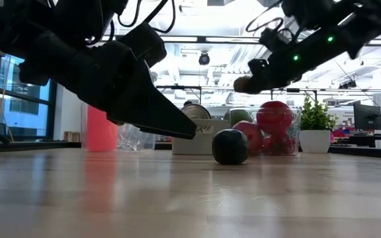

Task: Pick & Place Food Item
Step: Put the kiwi into the transparent bin, then put the plum into the transparent bin

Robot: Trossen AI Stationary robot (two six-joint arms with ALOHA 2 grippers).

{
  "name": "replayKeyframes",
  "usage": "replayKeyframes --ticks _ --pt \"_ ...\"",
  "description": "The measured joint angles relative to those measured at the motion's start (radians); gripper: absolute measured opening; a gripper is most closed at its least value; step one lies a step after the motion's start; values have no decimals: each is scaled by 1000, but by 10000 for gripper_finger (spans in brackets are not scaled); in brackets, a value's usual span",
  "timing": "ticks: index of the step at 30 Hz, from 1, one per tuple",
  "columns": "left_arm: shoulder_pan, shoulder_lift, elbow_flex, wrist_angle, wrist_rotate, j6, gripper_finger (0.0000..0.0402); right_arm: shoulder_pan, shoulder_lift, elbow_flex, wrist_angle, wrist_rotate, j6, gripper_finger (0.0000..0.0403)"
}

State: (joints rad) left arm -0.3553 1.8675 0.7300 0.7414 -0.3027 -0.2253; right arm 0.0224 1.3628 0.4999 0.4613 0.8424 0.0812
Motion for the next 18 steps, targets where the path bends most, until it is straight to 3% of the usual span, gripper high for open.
replayKeyframes --ticks 6,18 --pt "0 0 0 -3 4 0 399 -71 0 0 5 -112 5 192" --pt "0 0 0 -3 4 0 399 -103 0 0 18 -109 -1 282"
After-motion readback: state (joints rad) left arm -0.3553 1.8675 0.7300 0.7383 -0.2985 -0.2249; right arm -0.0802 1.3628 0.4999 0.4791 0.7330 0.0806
